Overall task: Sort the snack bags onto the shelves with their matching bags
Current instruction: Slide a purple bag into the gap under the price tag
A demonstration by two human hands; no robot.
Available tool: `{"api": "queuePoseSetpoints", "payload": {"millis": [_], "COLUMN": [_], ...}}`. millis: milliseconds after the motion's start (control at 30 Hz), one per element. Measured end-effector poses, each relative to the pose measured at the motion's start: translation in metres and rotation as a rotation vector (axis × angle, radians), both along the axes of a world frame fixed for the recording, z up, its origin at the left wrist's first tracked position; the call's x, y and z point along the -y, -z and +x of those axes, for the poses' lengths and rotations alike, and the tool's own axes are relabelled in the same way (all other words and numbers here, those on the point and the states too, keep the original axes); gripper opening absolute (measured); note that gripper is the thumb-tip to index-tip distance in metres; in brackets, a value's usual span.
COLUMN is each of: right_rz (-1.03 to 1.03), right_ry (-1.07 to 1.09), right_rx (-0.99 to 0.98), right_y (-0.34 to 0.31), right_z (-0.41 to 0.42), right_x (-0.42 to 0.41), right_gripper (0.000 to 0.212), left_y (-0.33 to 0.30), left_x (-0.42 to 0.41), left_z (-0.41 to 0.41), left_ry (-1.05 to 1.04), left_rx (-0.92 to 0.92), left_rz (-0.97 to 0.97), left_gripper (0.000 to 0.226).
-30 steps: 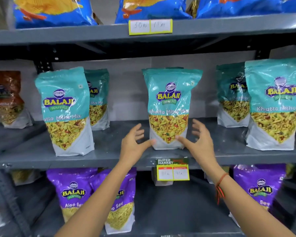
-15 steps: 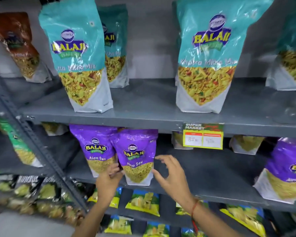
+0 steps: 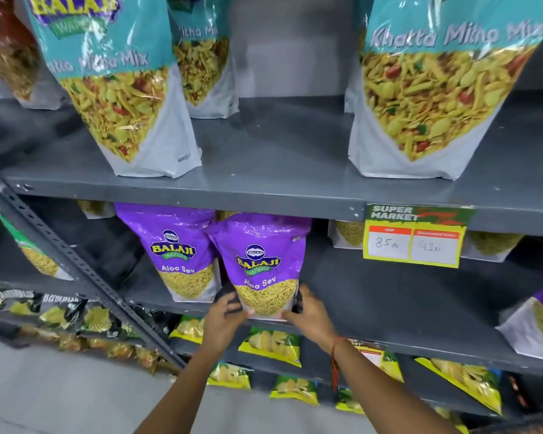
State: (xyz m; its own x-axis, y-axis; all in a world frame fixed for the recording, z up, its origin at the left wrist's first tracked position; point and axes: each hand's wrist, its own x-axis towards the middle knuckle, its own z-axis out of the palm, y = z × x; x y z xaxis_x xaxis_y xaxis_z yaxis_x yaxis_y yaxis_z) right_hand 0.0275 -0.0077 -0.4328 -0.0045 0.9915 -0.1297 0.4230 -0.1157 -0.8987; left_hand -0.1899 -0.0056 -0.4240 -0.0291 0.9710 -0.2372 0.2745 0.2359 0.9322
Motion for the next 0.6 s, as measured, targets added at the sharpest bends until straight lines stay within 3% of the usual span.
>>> {"api": "queuePoseSetpoints", "payload": {"millis": [200, 400, 600], "right_rz": [-0.042, -0.065, -0.06], "right_ry": [0.068, 0.175, 0.214], "right_rx": [-0.041, -0.04, -0.079], "right_y": [0.003, -0.006, -0.008], "right_z": [0.054, 0.12, 0.153], "right_x": [0.016, 0.04, 0.052], "right_gripper": [0.061, 0.059, 0.06], "left_y": [-0.001, -0.001, 0.001], "left_x": [0.001, 0.01, 0.015], "left_z": [0.049, 0.113, 0.151], "left_ry": [0.072, 0.164, 0.192], "left_rx": [-0.005, -0.032, -0.058], "left_rz": [-0.001, 0.047, 0.062], "left_gripper": [0.065, 0.042, 0.032]}}
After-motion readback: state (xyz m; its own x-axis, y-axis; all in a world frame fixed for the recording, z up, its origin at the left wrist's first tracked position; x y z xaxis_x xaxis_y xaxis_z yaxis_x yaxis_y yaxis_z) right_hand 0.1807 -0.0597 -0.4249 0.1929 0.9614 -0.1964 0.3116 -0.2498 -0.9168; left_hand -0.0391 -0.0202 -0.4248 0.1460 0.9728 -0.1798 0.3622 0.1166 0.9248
